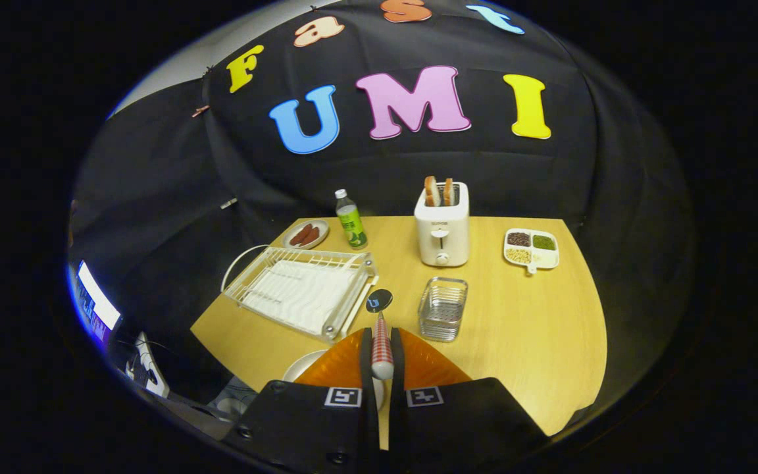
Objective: Take the plate from the dish rack, then take the spoon from the basket and place it into the plate.
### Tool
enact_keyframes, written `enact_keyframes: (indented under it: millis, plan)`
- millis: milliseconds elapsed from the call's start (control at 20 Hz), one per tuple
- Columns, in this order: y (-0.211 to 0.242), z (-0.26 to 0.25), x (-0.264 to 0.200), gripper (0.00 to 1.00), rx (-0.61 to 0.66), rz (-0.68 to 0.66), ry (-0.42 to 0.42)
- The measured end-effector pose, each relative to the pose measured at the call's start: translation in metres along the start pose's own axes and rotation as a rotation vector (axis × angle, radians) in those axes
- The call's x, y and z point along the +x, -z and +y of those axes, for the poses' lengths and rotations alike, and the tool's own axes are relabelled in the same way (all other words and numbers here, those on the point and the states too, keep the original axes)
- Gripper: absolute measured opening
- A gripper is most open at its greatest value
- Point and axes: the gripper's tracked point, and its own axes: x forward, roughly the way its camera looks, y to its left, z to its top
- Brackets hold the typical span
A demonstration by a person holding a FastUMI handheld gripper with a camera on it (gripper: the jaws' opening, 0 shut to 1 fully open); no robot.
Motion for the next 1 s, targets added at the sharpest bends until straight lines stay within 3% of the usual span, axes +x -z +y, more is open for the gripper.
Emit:
enact_keyframes:
  millis: [450, 850, 1000]
  plan:
    - [0.114, 0.057, 0.039, 0.10, 0.076, 0.186, -0.073]
    - [0.160, 0.057, 0.078, 0.10, 0.107, 0.271, -0.094]
    - [0.175, 0.053, 0.082, 0.16, 0.109, 0.303, -0.097]
